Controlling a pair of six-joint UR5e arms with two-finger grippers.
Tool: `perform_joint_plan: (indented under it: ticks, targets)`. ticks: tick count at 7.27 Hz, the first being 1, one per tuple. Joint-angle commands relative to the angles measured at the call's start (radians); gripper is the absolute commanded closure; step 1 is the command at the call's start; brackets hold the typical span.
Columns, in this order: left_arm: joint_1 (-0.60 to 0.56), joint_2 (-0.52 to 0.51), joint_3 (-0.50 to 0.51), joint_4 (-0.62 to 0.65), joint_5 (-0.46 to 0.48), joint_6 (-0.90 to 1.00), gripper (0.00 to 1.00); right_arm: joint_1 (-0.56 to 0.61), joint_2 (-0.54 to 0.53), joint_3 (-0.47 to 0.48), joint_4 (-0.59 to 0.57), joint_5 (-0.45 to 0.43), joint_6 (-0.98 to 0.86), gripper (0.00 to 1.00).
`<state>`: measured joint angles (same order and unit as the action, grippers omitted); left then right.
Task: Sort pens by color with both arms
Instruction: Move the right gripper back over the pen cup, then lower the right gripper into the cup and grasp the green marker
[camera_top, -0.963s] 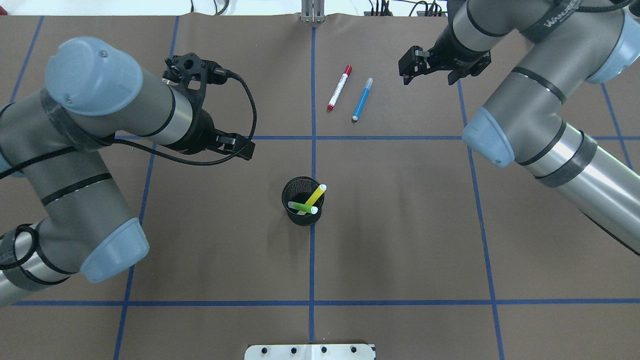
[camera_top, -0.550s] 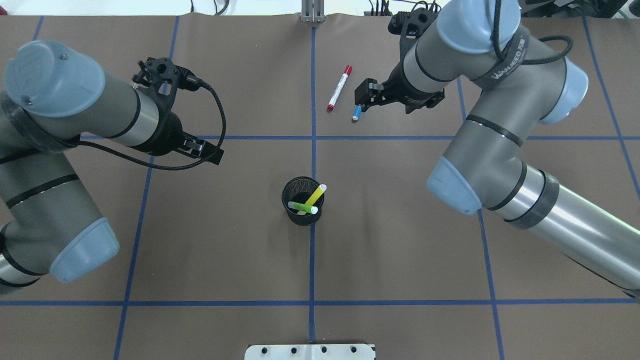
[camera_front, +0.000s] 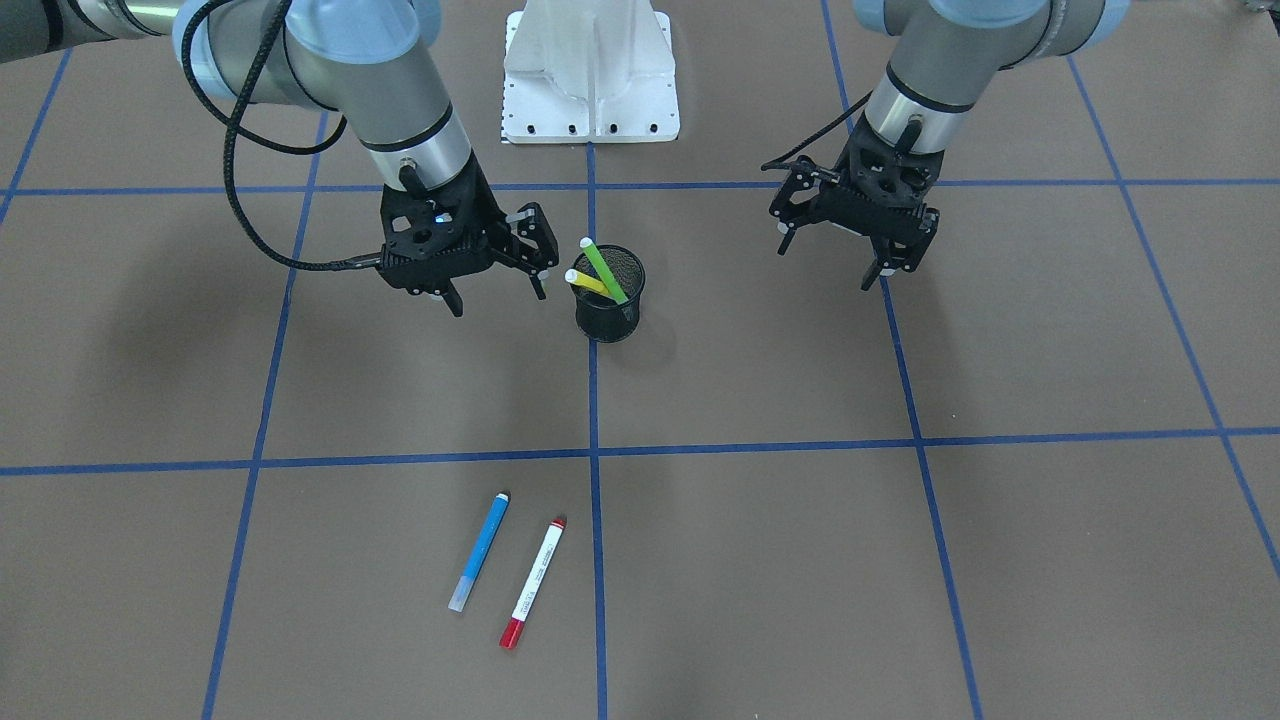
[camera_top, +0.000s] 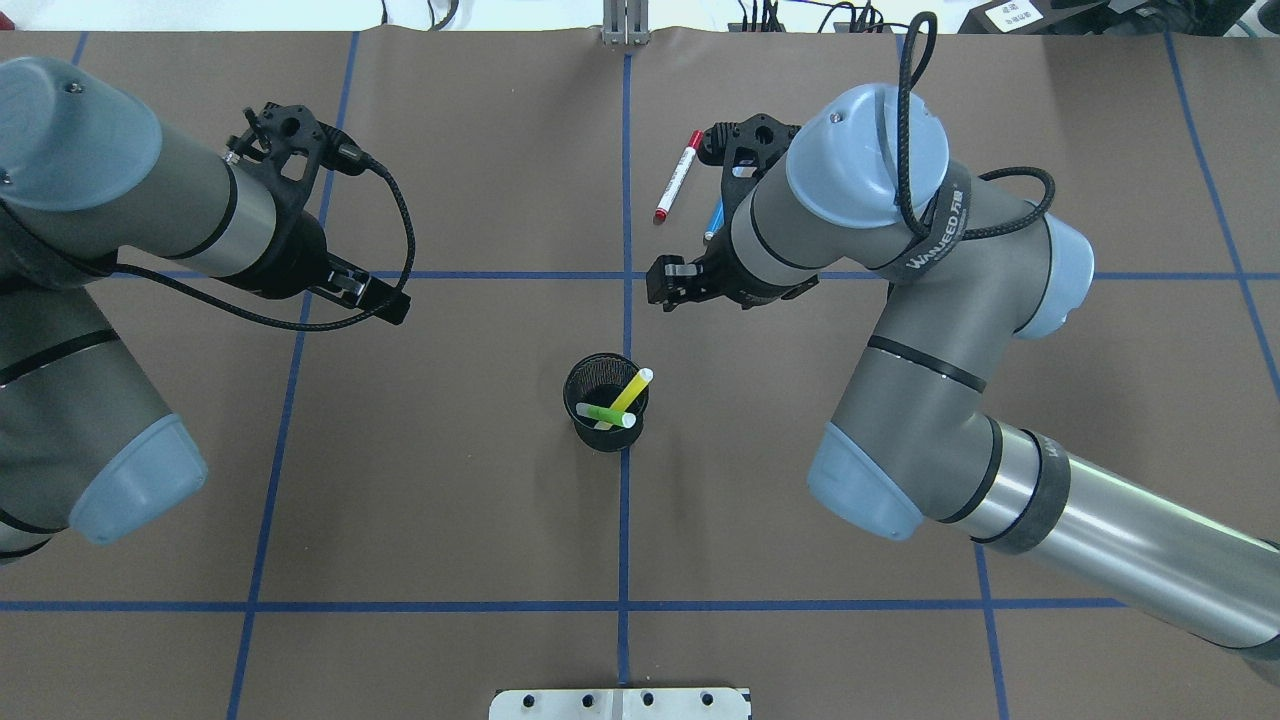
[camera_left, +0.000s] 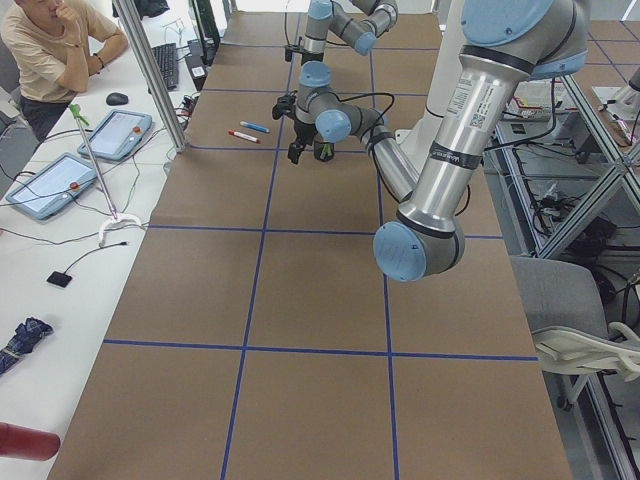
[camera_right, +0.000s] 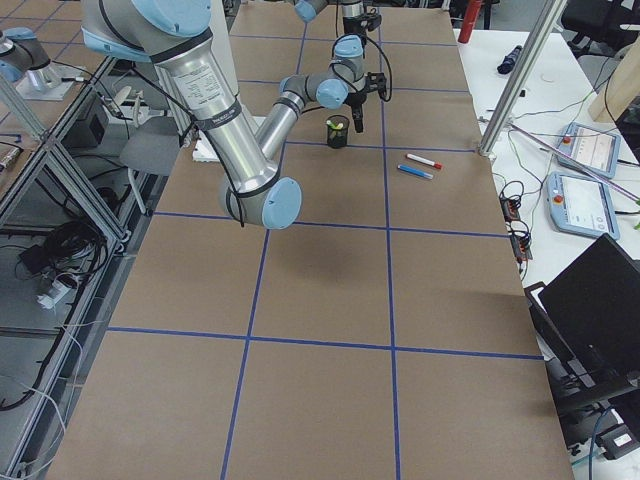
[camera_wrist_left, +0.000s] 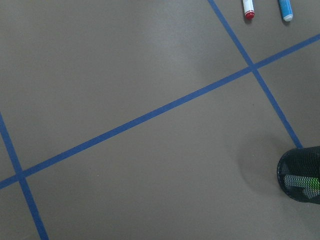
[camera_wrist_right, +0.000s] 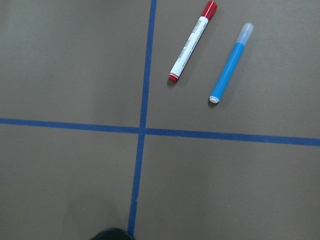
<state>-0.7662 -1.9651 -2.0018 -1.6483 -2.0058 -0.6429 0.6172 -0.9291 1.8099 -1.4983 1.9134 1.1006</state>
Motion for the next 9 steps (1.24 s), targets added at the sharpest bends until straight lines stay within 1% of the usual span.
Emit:
perform_joint_plan:
  ticks: [1,2,3,4,5,7,8,9]
  targets:
    - [-0.001,0.0,0.0,-0.004,-0.001,0.0,0.01,-0.054,-0.01,-0.009,0.1,0.001,-0.004,0.3]
    - [-0.001,0.0,0.0,-0.004,-0.001,-0.003,0.01,-0.074,-0.036,-0.021,0.219,-0.001,-0.002,0.33]
    - [-0.001,0.0,0.0,-0.005,-0.001,-0.006,0.01,-0.083,-0.048,-0.024,0.281,0.001,0.005,0.36]
    - [-0.001,0.0,0.0,-0.005,-0.001,-0.007,0.01,-0.089,-0.047,-0.036,0.286,-0.002,0.008,0.39]
    - [-0.001,0.0,0.0,-0.005,-0.002,-0.009,0.01,-0.091,-0.047,-0.043,0.286,-0.002,0.011,0.39]
    - [-0.001,-0.003,0.0,-0.007,-0.002,-0.012,0.01,-0.102,-0.04,-0.035,0.279,-0.004,0.135,0.4]
    - [-0.001,-0.003,0.0,-0.007,-0.002,-0.014,0.01,-0.118,-0.04,-0.035,0.277,-0.028,0.204,0.41]
    - [-0.001,-0.006,0.0,-0.007,-0.002,-0.014,0.01,-0.149,-0.042,-0.035,0.276,-0.077,0.302,0.4]
